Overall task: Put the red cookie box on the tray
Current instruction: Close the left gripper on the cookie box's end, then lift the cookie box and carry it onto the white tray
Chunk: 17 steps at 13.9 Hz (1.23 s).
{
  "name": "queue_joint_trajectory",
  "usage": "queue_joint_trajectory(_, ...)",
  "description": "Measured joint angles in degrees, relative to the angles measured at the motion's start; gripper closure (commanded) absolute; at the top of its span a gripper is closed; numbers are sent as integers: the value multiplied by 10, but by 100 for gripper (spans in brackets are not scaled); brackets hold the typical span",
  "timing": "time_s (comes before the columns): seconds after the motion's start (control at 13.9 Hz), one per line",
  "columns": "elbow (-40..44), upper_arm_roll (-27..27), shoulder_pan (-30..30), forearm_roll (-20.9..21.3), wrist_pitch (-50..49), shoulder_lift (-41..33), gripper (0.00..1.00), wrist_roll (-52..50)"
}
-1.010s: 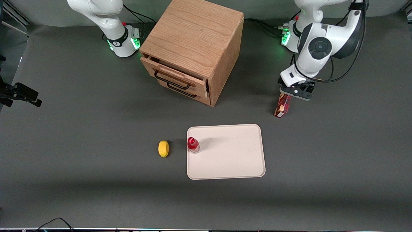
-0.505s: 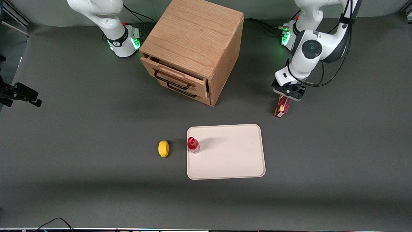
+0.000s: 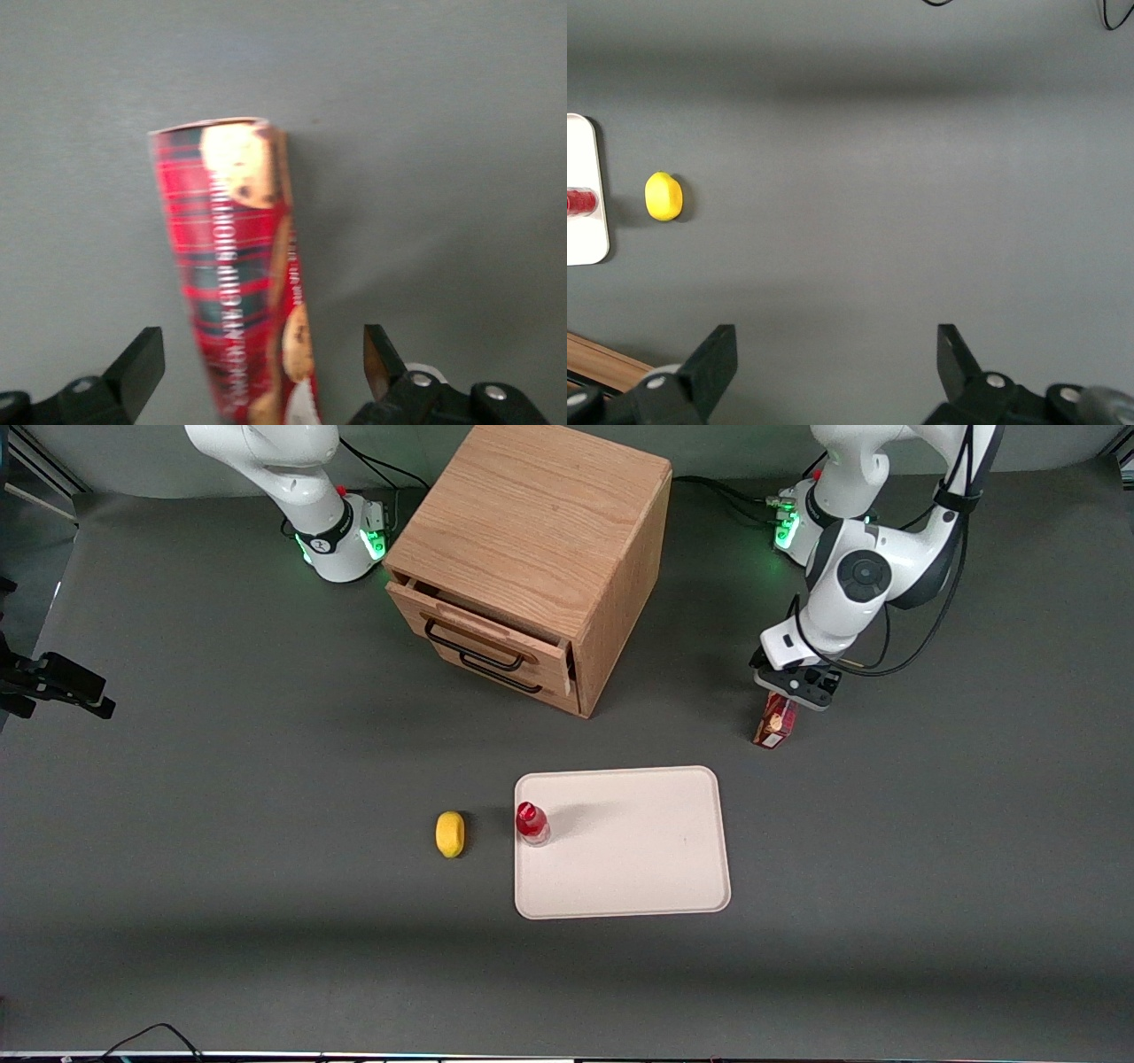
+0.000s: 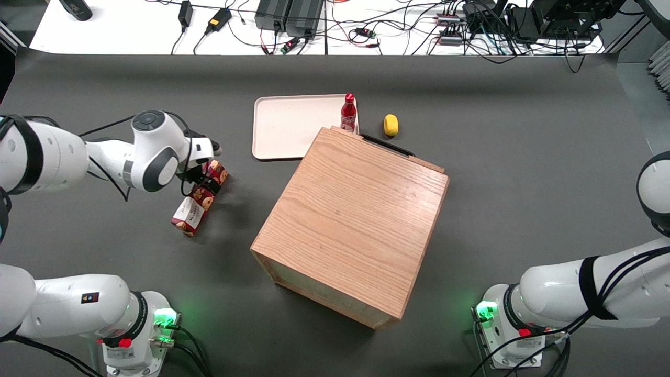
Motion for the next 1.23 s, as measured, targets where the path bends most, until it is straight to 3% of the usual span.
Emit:
queue_joint_trajectory(0.29, 0, 19, 0, 1, 14, 18, 87, 13)
queue_joint_trajectory(0.36, 0, 19, 0, 1, 14, 18, 100, 13)
queue_joint_trajectory(0.94, 15, 19, -3, 1, -7, 17, 100, 10)
queue_joint_trajectory(1.23, 150, 19, -3, 1, -201, 2, 100, 6)
